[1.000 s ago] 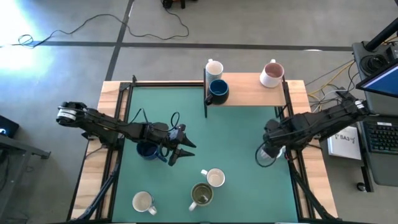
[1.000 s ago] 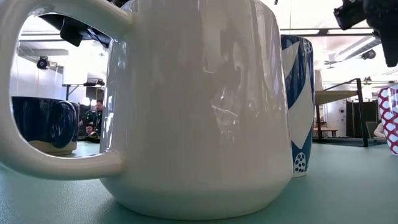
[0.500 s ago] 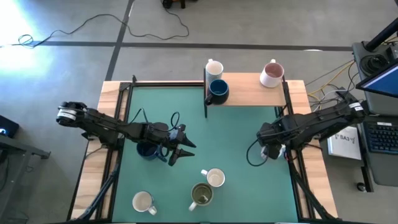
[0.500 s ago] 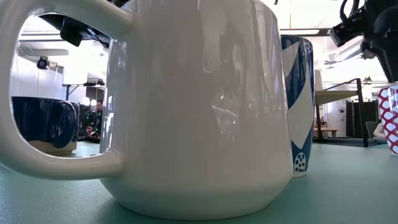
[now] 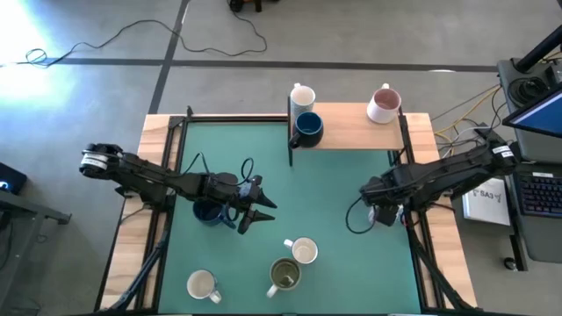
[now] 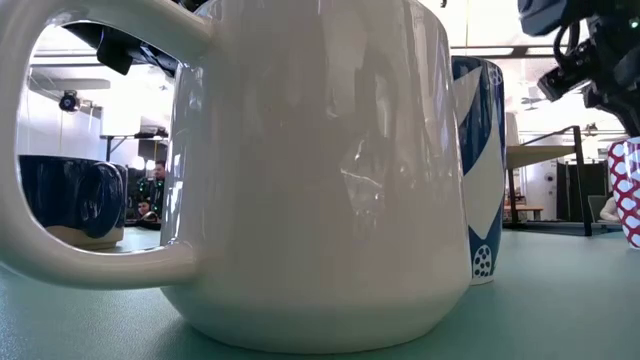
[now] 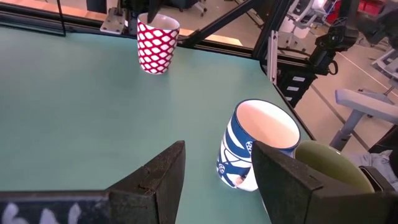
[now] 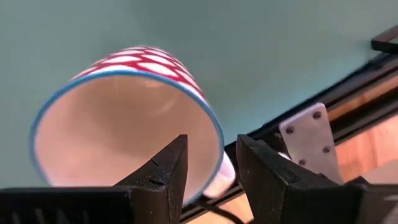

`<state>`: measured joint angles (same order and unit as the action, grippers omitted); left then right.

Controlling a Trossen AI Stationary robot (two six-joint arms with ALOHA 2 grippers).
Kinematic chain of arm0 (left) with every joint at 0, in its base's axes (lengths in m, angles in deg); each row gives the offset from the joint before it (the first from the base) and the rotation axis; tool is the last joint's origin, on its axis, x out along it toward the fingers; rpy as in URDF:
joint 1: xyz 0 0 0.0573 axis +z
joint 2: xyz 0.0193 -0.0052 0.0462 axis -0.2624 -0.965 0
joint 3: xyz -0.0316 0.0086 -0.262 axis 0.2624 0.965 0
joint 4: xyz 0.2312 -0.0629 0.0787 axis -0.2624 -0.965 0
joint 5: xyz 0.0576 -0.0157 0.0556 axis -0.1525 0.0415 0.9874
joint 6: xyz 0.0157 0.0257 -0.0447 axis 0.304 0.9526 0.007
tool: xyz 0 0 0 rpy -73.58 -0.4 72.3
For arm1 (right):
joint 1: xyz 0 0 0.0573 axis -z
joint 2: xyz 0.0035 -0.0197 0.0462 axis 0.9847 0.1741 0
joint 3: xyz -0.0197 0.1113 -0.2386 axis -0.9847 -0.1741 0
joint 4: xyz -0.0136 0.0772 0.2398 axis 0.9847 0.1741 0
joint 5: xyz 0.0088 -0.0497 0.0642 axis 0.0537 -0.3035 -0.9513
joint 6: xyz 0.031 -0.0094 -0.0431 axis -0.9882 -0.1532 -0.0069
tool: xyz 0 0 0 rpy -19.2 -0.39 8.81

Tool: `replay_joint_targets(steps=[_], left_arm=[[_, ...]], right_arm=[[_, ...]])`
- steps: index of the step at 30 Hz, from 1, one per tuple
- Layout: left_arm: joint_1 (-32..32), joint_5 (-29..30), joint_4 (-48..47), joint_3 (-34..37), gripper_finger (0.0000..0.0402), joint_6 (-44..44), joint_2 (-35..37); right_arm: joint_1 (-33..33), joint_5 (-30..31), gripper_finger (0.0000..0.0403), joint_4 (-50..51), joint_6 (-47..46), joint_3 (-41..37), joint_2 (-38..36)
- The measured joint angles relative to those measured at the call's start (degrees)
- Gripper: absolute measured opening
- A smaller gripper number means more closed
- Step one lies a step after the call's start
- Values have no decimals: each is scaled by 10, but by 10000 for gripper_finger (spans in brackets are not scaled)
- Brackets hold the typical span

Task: Place coffee mugs
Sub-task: Put the red patterned mug on the shelf

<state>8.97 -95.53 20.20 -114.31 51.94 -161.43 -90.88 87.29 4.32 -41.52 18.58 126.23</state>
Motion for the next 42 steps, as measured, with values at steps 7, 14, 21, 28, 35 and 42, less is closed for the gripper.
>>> replay_joint_targets(steps=[7,14,21,28,35,42], left_arm=[[0,0,0,0,168,0,0],[0,0,0,0,168,0,0],[0,0,0,0,168,0,0],[0,0,0,0,168,3,0],[0,0,-5,0,168,3,0],[0,0,-10,0,168,3,0]], right_arm=[[10,-5,121,-56,17,-28,0],[21,-22,41,-62,28,-28,0],[54,-71,16,-62,-22,-25,-2],[100,-70,14,-21,-69,45,-12],[157,-25,13,77,-101,133,-12],[226,11,13,92,-82,209,-11]])
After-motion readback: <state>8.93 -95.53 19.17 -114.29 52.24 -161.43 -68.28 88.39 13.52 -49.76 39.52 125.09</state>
